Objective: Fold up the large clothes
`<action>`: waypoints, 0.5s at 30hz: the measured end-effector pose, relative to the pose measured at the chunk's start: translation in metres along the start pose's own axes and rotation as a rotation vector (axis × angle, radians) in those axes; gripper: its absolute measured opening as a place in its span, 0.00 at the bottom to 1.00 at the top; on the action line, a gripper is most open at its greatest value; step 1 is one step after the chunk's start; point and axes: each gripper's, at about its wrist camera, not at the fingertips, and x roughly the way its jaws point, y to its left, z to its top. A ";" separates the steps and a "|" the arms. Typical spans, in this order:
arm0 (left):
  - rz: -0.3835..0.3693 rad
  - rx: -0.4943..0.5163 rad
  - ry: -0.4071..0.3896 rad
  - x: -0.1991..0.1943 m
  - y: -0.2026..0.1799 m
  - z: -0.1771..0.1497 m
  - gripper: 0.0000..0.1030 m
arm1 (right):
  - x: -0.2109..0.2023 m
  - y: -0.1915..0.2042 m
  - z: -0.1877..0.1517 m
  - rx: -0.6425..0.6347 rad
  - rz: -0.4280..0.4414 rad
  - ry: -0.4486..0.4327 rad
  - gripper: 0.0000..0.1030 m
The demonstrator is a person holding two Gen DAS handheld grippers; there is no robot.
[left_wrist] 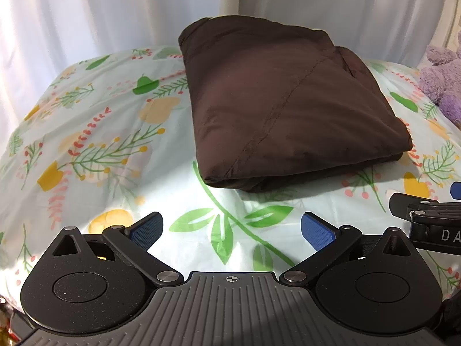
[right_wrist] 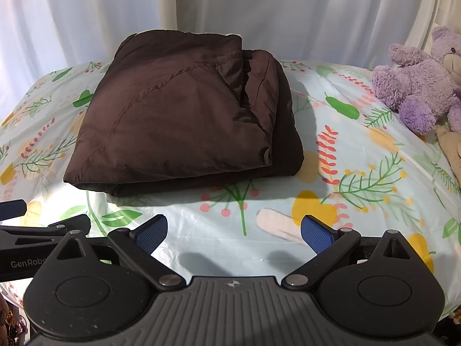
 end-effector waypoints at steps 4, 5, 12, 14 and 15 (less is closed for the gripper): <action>-0.002 0.005 0.004 0.000 -0.002 0.000 1.00 | 0.000 -0.001 0.000 0.001 0.000 0.001 0.96; -0.003 0.006 0.004 0.000 -0.002 0.000 1.00 | 0.000 -0.001 0.000 0.000 0.001 0.000 0.96; -0.002 0.000 0.000 -0.001 -0.002 0.000 1.00 | -0.001 -0.002 0.000 0.005 -0.002 -0.002 0.96; -0.002 0.000 0.000 -0.002 -0.003 0.000 1.00 | -0.001 -0.002 0.000 0.005 -0.002 -0.003 0.96; -0.003 0.001 -0.001 -0.002 -0.003 0.000 1.00 | -0.001 -0.003 0.000 0.006 -0.002 -0.004 0.96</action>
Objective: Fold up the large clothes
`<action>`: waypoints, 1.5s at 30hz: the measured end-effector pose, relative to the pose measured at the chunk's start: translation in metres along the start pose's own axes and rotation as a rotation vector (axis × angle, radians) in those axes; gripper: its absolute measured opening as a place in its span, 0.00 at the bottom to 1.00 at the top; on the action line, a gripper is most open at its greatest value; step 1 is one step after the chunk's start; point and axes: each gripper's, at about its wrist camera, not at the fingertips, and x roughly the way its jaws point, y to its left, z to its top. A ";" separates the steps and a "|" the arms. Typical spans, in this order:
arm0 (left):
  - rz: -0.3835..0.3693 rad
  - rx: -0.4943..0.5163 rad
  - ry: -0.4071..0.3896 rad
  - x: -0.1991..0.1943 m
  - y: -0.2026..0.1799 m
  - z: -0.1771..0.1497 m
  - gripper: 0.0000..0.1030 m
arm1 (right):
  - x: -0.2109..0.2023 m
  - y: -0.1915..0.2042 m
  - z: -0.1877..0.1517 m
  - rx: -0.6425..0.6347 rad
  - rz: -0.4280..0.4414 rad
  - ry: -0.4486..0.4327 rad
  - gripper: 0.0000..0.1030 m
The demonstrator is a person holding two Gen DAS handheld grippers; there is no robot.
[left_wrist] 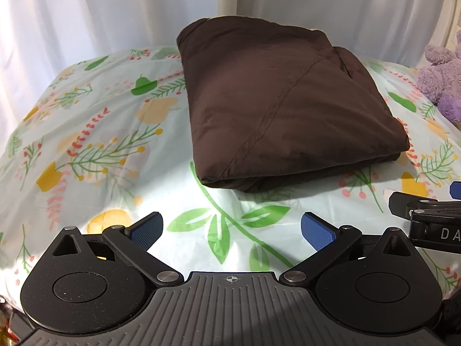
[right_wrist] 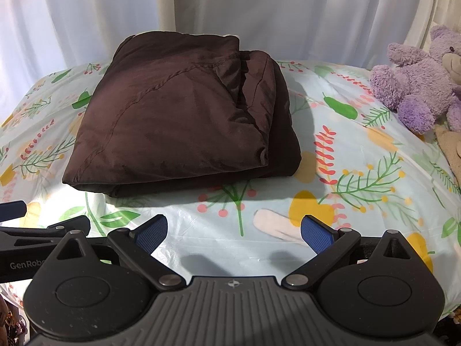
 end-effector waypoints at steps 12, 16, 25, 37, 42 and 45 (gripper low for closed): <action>0.000 0.005 -0.004 -0.001 -0.003 0.001 1.00 | -0.001 -0.002 0.000 0.003 -0.001 -0.006 0.96; 0.002 0.004 -0.008 -0.001 -0.003 0.002 1.00 | 0.000 -0.002 0.000 0.003 0.001 -0.008 0.96; 0.001 0.009 -0.010 0.000 -0.005 0.003 1.00 | 0.000 -0.002 0.000 0.002 0.001 -0.011 0.96; -0.004 0.007 -0.014 0.001 -0.004 0.005 1.00 | 0.002 -0.002 0.002 0.010 -0.003 -0.017 0.96; -0.008 0.008 -0.016 0.001 -0.006 0.006 1.00 | 0.002 -0.002 0.003 0.016 -0.004 -0.022 0.96; -0.017 0.012 -0.015 0.002 -0.007 0.006 1.00 | 0.002 -0.002 0.003 0.015 -0.007 -0.023 0.96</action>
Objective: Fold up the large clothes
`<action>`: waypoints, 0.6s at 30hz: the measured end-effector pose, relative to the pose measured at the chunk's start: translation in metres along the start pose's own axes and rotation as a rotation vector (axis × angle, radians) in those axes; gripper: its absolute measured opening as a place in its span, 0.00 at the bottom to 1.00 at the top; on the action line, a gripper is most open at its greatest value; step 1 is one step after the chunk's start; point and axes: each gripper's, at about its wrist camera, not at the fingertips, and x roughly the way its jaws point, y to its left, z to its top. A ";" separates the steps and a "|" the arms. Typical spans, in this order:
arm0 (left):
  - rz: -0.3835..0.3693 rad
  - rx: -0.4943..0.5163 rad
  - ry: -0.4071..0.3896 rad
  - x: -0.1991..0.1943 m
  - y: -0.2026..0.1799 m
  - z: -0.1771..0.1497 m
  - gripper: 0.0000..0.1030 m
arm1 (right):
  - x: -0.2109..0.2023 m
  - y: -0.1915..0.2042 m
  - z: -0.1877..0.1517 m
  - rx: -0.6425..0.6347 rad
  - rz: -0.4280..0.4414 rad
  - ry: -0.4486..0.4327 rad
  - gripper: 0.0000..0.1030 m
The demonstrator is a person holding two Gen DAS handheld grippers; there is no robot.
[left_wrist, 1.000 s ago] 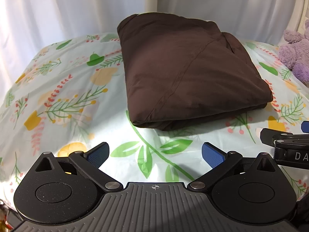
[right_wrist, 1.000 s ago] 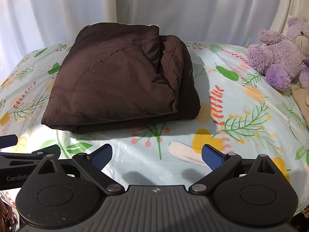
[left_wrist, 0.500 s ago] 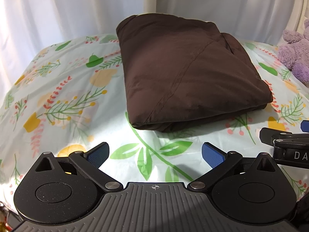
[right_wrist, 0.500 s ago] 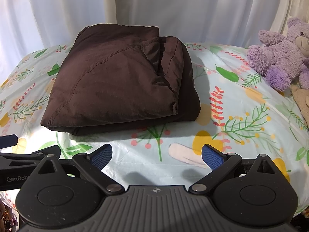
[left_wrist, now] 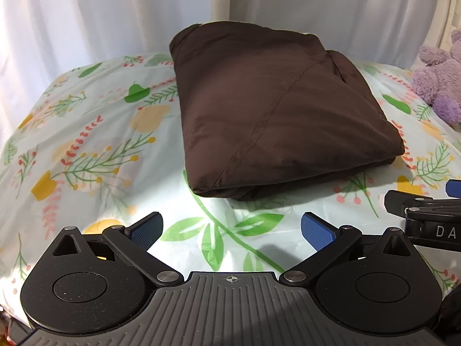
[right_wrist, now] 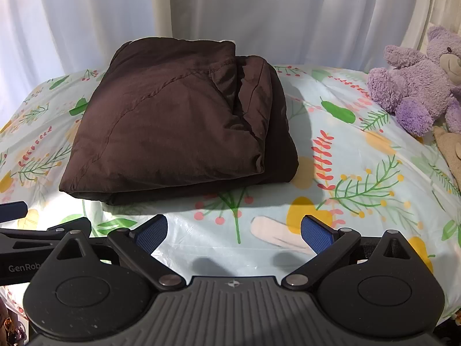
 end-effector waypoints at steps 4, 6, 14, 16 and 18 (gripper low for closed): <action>0.005 0.003 0.000 0.001 -0.001 0.001 1.00 | 0.000 0.001 0.001 0.001 -0.002 -0.003 0.96; 0.012 0.005 0.002 0.002 -0.002 0.001 1.00 | 0.001 0.000 0.001 0.001 -0.001 -0.004 0.96; -0.002 0.004 0.001 0.004 -0.002 0.004 1.00 | 0.001 0.000 0.002 0.002 0.000 -0.003 0.96; -0.005 0.002 0.004 0.005 -0.001 0.005 1.00 | 0.002 0.000 0.003 0.000 0.002 -0.004 0.96; -0.004 0.001 0.003 0.005 -0.002 0.005 1.00 | 0.003 0.001 0.004 -0.001 0.003 -0.005 0.96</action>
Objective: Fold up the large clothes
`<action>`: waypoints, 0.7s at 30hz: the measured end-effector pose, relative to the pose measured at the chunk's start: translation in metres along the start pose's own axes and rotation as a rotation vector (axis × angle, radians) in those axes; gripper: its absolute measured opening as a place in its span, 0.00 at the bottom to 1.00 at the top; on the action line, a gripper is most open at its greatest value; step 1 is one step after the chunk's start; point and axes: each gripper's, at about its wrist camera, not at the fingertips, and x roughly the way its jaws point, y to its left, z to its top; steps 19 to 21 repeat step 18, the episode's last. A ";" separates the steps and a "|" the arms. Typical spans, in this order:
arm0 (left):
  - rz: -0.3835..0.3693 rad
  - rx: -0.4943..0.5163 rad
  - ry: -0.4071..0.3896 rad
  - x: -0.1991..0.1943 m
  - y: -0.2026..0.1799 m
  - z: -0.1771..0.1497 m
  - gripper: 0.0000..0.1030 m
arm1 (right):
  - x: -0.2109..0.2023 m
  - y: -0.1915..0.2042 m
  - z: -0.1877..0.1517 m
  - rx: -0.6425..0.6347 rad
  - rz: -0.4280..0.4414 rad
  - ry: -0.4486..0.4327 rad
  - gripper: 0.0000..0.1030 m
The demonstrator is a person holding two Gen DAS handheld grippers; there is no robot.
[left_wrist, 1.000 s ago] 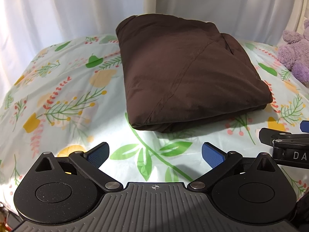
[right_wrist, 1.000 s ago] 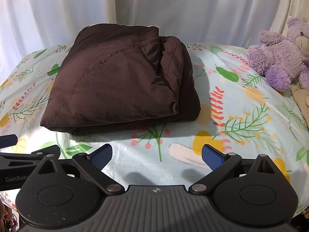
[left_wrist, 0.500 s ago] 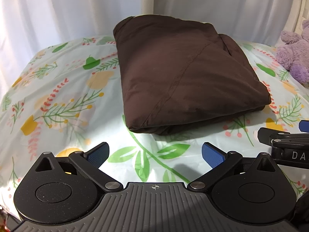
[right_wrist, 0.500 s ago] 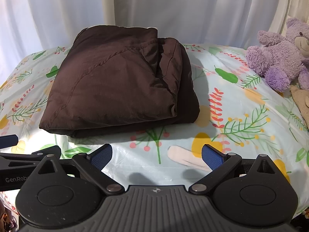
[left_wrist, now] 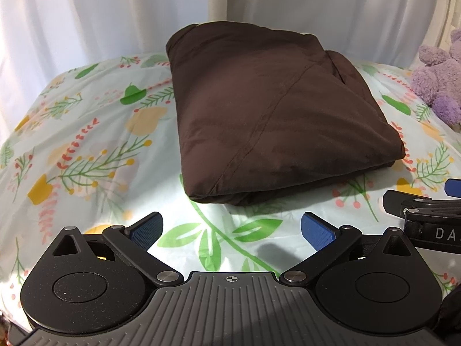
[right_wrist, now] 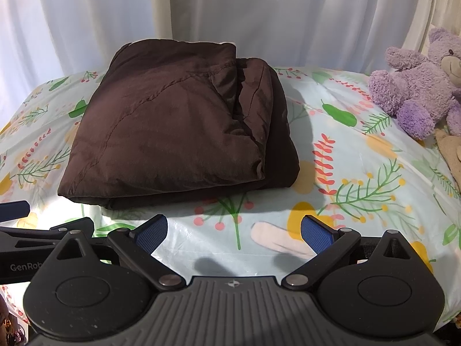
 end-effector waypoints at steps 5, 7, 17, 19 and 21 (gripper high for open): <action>0.004 0.002 -0.034 -0.003 0.000 0.001 1.00 | 0.002 0.000 0.002 -0.002 0.002 -0.001 0.96; 0.003 0.006 -0.031 -0.002 0.000 0.001 1.00 | 0.002 0.001 0.003 -0.001 0.000 -0.002 0.96; 0.001 -0.001 -0.005 0.002 0.001 0.002 1.00 | 0.003 0.001 0.004 0.004 -0.003 -0.001 0.96; 0.002 0.002 -0.004 0.002 0.001 0.001 1.00 | 0.003 0.001 0.003 0.004 -0.003 -0.002 0.96; 0.002 0.002 -0.004 0.002 0.001 0.001 1.00 | 0.003 0.001 0.003 0.004 -0.003 -0.002 0.96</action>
